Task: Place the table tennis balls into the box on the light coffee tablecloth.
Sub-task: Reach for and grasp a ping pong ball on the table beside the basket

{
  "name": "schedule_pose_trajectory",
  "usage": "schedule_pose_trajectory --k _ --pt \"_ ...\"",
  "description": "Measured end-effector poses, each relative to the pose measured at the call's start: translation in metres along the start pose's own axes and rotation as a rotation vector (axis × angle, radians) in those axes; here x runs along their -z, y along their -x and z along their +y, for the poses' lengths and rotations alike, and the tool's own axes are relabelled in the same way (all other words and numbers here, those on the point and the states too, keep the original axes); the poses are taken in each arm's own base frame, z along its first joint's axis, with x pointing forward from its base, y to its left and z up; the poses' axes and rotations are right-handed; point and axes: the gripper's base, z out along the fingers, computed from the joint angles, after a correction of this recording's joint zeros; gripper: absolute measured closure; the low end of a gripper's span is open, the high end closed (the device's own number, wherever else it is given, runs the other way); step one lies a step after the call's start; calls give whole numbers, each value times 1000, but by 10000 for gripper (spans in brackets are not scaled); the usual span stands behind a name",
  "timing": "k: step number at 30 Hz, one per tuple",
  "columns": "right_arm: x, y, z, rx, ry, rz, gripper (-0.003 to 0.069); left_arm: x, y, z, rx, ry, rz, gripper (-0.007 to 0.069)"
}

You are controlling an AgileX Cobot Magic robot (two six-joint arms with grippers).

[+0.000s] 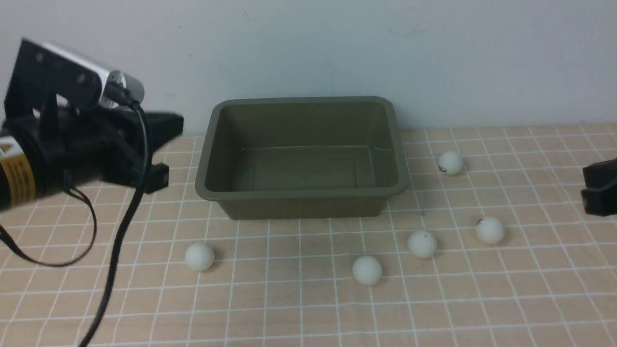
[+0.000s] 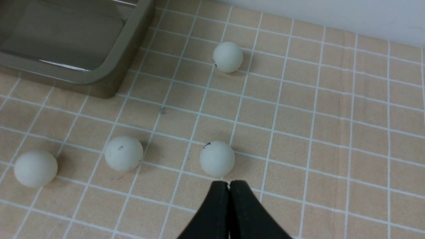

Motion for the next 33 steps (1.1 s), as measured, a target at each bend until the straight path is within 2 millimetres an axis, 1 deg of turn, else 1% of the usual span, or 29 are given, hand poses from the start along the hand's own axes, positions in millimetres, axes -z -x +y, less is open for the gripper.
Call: schedule_pose_trajectory --k 1,3,5,6,7,8,9,10,11,12,13,15,16,18,19,23,26,33 --pt "0 0 0 0 0 0 675 1 11 8 -126 73 -18 693" --pt "0 0 0 1 0 0 675 5 22 24 -262 230 -8 693" --pt "0 0 0 1 0 0 675 11 25 41 -314 417 38 693" --pt "0 0 0 1 0 0 675 15 25 49 -308 512 66 693" --pt "0 0 0 1 0 0 675 18 24 53 -291 561 81 693" --pt "0 0 0 1 0 0 675 27 19 66 -224 732 139 693" --pt "0 0 0 1 0 0 675 37 13 74 -121 872 197 693" --pt "0 0 0 1 0 0 675 45 6 79 -19 973 252 693" --pt "0 0 0 1 0 0 675 50 1 80 47 1024 290 693" --pt "0 0 0 1 0 0 675 58 -12 80 204 1096 392 693" --pt "0 0 0 1 0 0 675 61 -20 76 286 1102 454 693" --pt "0 0 0 1 0 0 675 59 -33 65 448 1032 575 693" --pt "0 0 0 1 0 0 675 57 -38 59 475 966 637 693" --pt "0 0 0 1 0 0 675 49 -43 45 518 782 709 693" --pt "0 0 0 1 0 0 675 43 -43 39 526 684 711 693" --pt "0 0 0 9 0 0 675 27 -39 31 428 479 662 693" --pt "0 0 0 18 0 0 675 18 -41 29 439 409 651 693" --pt "0 -1 0 21 3 9 675 -7 -57 32 503 330 685 693"
